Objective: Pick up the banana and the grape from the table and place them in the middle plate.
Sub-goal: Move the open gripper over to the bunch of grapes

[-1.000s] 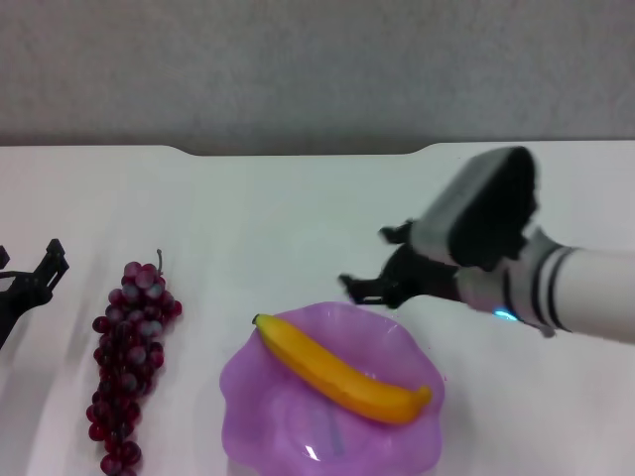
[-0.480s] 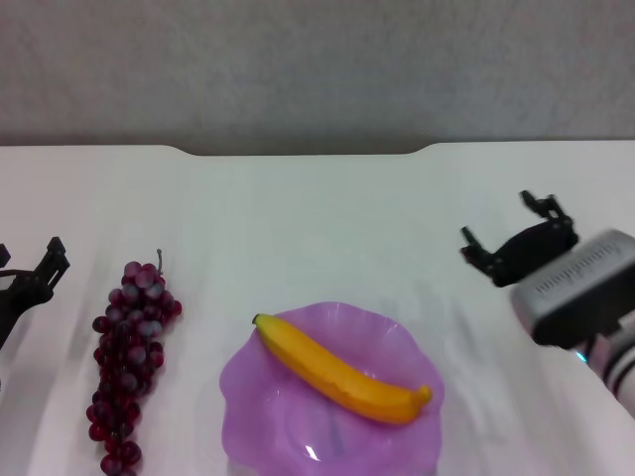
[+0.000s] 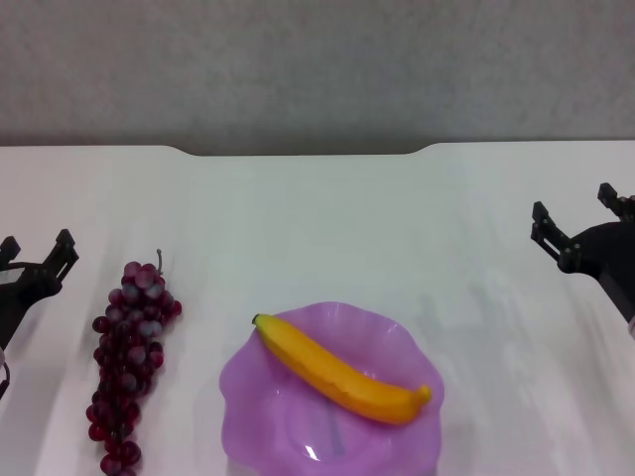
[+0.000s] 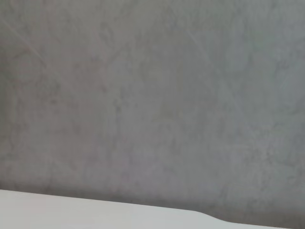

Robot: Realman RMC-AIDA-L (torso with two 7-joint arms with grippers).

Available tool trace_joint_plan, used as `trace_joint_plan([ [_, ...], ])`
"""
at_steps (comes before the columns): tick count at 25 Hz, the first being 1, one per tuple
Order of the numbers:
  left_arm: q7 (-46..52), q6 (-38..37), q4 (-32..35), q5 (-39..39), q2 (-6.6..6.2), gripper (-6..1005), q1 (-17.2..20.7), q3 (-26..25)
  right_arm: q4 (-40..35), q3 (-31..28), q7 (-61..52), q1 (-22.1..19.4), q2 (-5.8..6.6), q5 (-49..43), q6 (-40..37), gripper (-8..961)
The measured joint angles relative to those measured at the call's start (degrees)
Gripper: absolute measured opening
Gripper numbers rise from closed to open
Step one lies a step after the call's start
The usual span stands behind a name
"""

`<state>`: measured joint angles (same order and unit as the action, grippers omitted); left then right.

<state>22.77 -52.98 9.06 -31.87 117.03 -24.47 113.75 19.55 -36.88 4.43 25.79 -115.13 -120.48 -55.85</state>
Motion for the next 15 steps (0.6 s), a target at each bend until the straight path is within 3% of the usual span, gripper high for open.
trace_joint_plan([
  [6,0.86,-3.19,2.29,0.13,0.03,766,0.77,1.93,-2.39,1.61,-3.3,1.5,-0.16,-0.05,1.23,886],
  [9,1.07,-4.0,6.97,0.59,-0.68,766,2.51,3.94,-2.58,2.07,-3.09,1.51,-0.17,-0.01,1.68,886],
  [12,3.94,-0.47,12.59,3.55,-2.53,766,4.29,4.29,-2.65,2.11,-3.09,1.53,-0.18,0.03,2.97,886],
  [15,7.7,7.19,21.86,8.13,-5.83,765,7.25,4.04,-2.68,2.13,-3.13,1.63,-0.18,0.05,3.97,886],
])
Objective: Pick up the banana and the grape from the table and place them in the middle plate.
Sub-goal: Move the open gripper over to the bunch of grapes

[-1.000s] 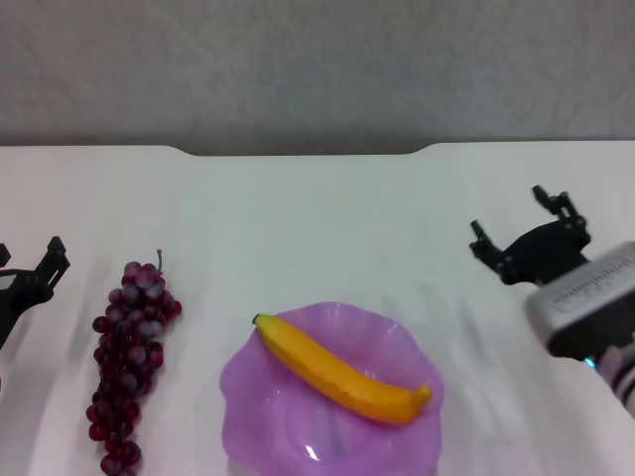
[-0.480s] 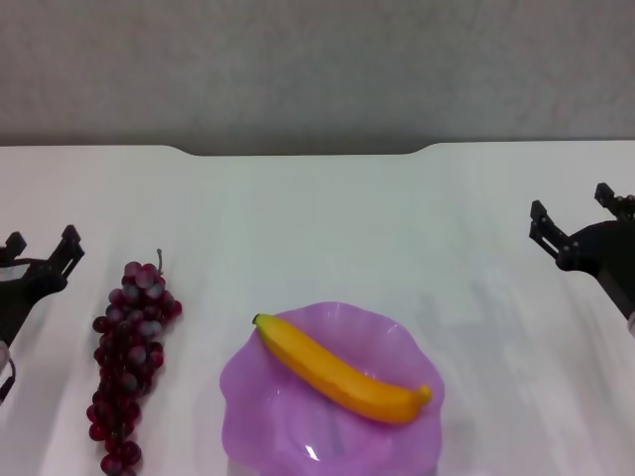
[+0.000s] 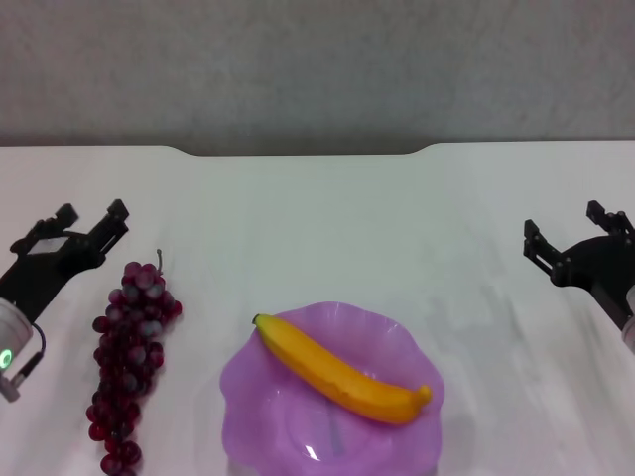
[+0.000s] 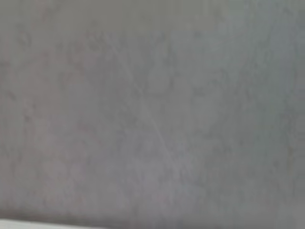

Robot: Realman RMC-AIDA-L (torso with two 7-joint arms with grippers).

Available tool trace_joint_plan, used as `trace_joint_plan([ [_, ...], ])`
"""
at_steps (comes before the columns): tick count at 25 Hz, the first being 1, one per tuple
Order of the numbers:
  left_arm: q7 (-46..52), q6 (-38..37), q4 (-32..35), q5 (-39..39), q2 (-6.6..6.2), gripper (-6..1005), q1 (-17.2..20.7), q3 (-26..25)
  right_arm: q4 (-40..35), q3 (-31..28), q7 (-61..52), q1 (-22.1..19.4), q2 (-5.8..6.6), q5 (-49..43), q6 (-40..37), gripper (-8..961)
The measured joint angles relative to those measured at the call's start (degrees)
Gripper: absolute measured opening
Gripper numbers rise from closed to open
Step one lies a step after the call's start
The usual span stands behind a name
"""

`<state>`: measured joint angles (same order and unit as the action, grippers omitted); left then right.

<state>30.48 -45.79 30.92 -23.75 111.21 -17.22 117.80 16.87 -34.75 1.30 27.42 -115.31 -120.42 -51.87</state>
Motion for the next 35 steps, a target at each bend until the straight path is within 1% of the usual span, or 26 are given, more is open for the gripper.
trace_joint_plan([
  [1,0.35,4.26,4.93,1.93,-1.39,765,1.39,-0.46,0.0,0.01,-0.01,0.05,0.01,0.0,0.1,886],
  [3,0.05,11.18,11.1,4.84,-2.8,765,3.21,-1.38,-0.01,0.03,-0.04,0.11,0.05,0.01,0.41,886],
  [5,-0.11,19.34,17.47,8.08,-3.97,765,4.97,-2.49,-0.03,0.03,-0.06,0.19,0.07,0.03,0.93,886],
  [6,-0.16,24.77,21.56,9.71,-4.42,765,6.03,-3.08,-0.04,0.04,-0.06,0.27,0.08,0.02,1.23,885],
  [8,-0.86,34.96,28.85,12.37,-4.92,765,7.68,-4.25,-0.04,0.04,-0.08,0.41,0.09,0.02,1.53,885],
  [10,-3.11,47.48,37.91,15.1,-4.87,765,9.2,-5.83,-0.06,0.04,-0.09,0.45,0.09,0.02,1.61,885],
  [11,-5.78,55.31,43.3,15.75,-4.51,764,9.92,-6.69,-0.06,0.04,-0.1,0.45,0.09,0.02,1.73,885],
  [12,-7.19,58.14,44.82,15.63,-4.34,764,10.04,-7.08,-0.07,0.04,-0.1,0.46,0.09,0.02,1.94,885],
  [13,-10.53,64.27,48.38,14.8,-3.87,764,10.12,-7.83,-0.07,0.04,-0.1,0.49,0.09,0.02,2.24,885],
  [15,-17.04,73.59,52.96,11.63,-2.86,764,9.89,-9.83,-0.09,0.04,-0.11,0.91,0.07,0.02,3.24,885],
  [16,-21.79,78.34,54.57,9.19,-1.88,764,9.69,-11.67,-0.08,0.04,-0.12,1.14,0.06,0.02,3.6,885],
  [18,-31.05,85.63,56.54,4.58,0.6,765,9.38,-16.47,-0.01,0.04,-0.13,1.46,0.02,0.01,4.08,885],
  [19,-36.57,89.38,57.0,2.05,2.43,765,9.23,-19.95,0.02,0.04,-0.13,1.52,0.02,0.02,4.2,885],
  [20,-42.21,92.69,57.32,-0.31,3.95,765,8.99,-23.15,0.03,0.04,-0.14,1.55,0.01,0.01,4.27,885],
  [21,-46.2,95.31,57.51,-2.28,4.97,765,8.77,-25.82,0.07,0.04,-0.14,1.56,0.01,0.01,4.3,885],
  [22,-49.39,97.51,57.42,-4.35,5.32,764,8.4,-27.65,0.21,0.04,-0.15,1.56,0.0,0.01,4.31,885],
  [23,-49.39,97.51,57.42,-4.35,5.32,764,8.4,-27.65,0.38,0.04,-0.15,1.56,0.0,-0.02,4.31,885],
  [24,-53.22,100.15,56.19,-7.75,5.04,764,7.48,-30.12,0.55,0.04,-0.16,1.56,0.0,-0.07,4.27,885],
  [26,-53.45,100.32,55.2,-8.06,5.04,764,7.09,-30.78,0.64,0.04,-0.16,1.55,0.0,-0.14,4.21,885],
  [29,-53.55,100.02,51.48,-7.96,5.26,764,5.63,-31.13,0.55,0.04,-0.16,1.59,0.0,-0.5,4.35,885],
  [35,-53.36,99.43,41.09,-7.88,5.29,764,0.21,-31.17,0.39,0.04,-0.16,1.58,0.0,-0.79,4.3,885],
])
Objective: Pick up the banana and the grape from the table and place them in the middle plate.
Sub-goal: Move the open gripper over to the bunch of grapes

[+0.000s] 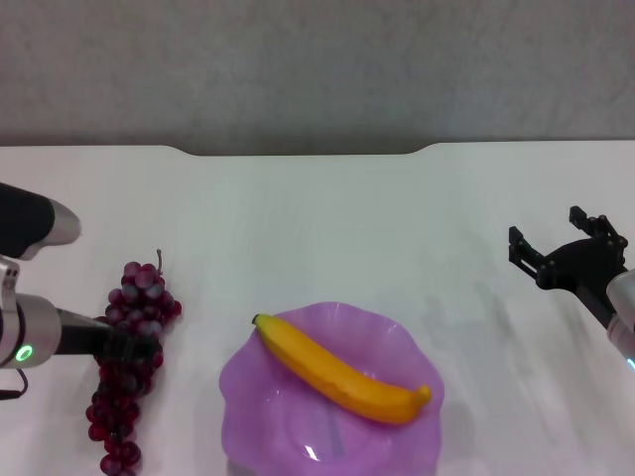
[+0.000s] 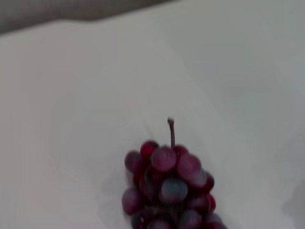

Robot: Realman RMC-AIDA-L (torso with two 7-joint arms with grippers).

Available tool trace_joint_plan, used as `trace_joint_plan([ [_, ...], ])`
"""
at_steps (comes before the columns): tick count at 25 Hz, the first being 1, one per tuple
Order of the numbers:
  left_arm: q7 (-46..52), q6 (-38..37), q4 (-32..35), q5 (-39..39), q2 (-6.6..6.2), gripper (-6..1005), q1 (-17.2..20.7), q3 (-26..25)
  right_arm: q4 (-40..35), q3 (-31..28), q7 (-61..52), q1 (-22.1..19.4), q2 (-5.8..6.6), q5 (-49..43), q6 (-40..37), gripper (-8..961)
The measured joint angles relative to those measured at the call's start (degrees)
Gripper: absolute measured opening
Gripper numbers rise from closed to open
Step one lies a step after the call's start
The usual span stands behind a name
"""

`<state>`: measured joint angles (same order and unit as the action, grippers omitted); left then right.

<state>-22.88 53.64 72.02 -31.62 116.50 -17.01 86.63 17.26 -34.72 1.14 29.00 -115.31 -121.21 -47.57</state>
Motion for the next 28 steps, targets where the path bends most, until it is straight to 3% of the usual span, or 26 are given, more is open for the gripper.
trace_joint_plan([
  [15,-0.34,-10.13,-7.52,-0.6,0.29,765,-0.74,2.24,-0.04,-0.32,0.0,-0.21,0.0,0.09,-0.3,884],
  [28,0.02,-13.24,-12.58,-1.31,0.4,765,-2.88,2.77,-0.05,-0.1,0.0,0.0,0.0,0.1,-0.37,884],
])
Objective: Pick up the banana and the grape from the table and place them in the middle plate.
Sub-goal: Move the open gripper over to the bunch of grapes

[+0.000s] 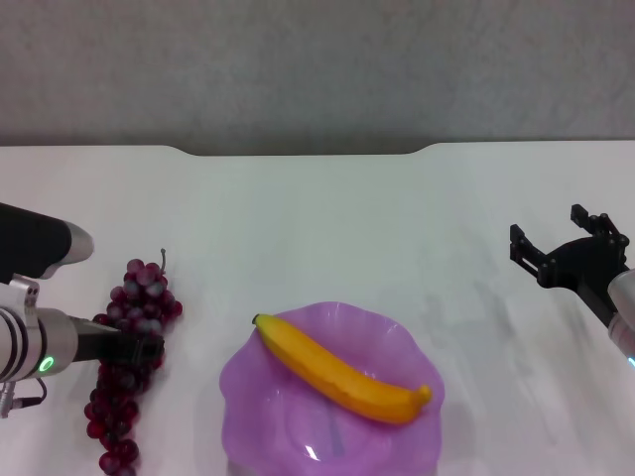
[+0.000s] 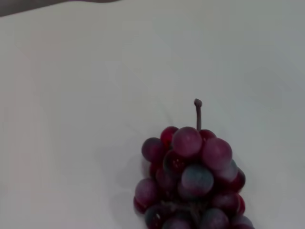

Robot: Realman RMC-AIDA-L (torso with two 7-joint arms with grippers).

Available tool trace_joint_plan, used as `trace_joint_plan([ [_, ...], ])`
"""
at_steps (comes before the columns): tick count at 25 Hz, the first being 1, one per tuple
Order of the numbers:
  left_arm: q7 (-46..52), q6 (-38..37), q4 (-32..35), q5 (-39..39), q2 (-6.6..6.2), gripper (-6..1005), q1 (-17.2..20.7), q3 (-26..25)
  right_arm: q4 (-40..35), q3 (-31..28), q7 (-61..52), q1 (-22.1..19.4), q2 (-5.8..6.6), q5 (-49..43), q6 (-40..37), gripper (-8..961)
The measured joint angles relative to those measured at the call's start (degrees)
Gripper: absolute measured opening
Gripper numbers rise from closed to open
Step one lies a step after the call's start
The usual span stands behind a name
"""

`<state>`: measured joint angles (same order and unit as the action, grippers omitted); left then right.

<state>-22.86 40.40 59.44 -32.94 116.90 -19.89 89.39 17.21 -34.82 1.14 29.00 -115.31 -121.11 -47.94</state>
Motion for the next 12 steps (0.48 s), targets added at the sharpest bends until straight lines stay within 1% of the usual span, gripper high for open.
trace_joint_plan([
  [2,0.24,-0.77,-0.13,-0.02,0.0,765,0.17,-0.02,0.01,0.04,0.0,0.0,0.0,0.0,-0.01,884],
  [8,0.27,-2.54,-2.37,-0.03,0.0,636,-0.58,-0.22,0.02,0.1,0.0,0.0,0.03,-0.08,-0.05,885],
  [12,0.28,-5.68,-2.48,-0.17,0.01,601,0.45,0.53,0.13,0.11,0.0,0.0,0.02,-0.09,-0.05,885],
])
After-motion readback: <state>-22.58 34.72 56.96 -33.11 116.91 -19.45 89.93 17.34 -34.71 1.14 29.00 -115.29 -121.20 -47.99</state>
